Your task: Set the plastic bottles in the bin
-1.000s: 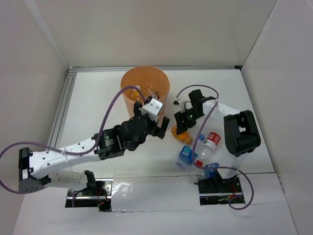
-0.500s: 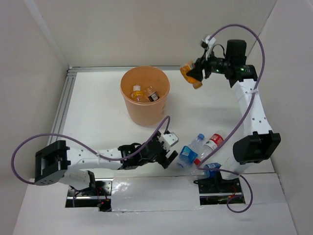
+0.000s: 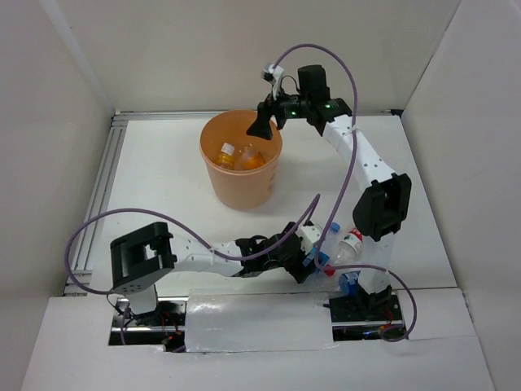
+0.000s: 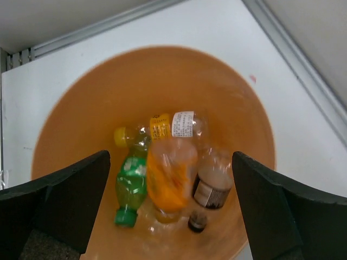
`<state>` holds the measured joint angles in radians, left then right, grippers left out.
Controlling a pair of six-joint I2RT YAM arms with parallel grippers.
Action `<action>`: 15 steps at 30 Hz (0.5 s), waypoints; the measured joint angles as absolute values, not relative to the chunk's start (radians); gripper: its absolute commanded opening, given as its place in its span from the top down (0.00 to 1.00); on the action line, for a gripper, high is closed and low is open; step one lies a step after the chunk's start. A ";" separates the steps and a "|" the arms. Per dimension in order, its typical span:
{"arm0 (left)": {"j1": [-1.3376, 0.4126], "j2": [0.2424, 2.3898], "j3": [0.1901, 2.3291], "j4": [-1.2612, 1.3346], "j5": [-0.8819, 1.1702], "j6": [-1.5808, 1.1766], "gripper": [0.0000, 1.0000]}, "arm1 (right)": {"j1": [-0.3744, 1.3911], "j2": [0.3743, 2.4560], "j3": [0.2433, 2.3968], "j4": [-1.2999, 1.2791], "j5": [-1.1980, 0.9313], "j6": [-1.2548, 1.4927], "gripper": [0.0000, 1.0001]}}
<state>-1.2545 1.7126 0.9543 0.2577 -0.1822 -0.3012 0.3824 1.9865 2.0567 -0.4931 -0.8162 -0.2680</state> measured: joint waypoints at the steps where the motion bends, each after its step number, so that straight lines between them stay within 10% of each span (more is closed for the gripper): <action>1: -1.254 1.728 0.966 0.259 -0.175 -0.303 0.00 | 0.377 1.986 2.048 -0.500 -0.813 -0.265 0.00; 9: -1.254 1.921 1.143 0.248 -0.105 -0.322 0.10 | 0.157 1.737 1.686 -0.513 -0.775 -0.250 0.00; 15: -1.250 1.967 1.169 0.238 -0.133 -0.317 0.71 | 0.006 1.538 1.467 -0.554 -0.724 -0.293 0.02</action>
